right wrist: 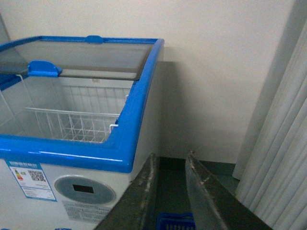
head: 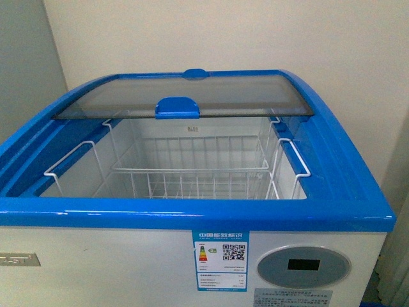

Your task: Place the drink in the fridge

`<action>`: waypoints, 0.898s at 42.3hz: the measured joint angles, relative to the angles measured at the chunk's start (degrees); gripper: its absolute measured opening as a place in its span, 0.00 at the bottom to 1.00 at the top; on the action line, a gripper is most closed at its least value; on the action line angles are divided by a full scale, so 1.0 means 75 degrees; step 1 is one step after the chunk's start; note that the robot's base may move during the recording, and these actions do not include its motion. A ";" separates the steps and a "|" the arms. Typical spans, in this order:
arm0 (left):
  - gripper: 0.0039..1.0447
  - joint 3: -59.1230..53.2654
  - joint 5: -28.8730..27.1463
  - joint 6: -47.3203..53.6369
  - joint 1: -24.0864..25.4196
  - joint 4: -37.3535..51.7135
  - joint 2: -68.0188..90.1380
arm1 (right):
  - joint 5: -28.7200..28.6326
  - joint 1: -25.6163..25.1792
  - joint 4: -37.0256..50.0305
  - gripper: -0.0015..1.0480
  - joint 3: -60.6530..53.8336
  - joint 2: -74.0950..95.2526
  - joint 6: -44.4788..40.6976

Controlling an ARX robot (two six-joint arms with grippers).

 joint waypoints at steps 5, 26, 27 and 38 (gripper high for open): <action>0.92 0.0000 -0.0003 0.0000 0.0000 0.0000 -0.0003 | -0.0009 -0.0003 0.0134 0.02 -0.0533 -0.0402 -0.0006; 0.92 0.0000 0.0000 0.0000 0.0000 0.0000 -0.0003 | -0.0009 -0.0003 0.0251 0.03 -0.1020 -0.0784 0.0020; 0.92 0.0000 -0.0003 0.0000 0.0000 0.0000 -0.0003 | -0.0006 -0.0003 0.0259 0.03 -0.1046 -0.0807 0.0020; 0.92 0.0000 -0.0003 0.0000 0.0000 0.0000 -0.0003 | -0.0006 -0.0003 0.0303 0.03 -0.1262 -0.1107 0.0020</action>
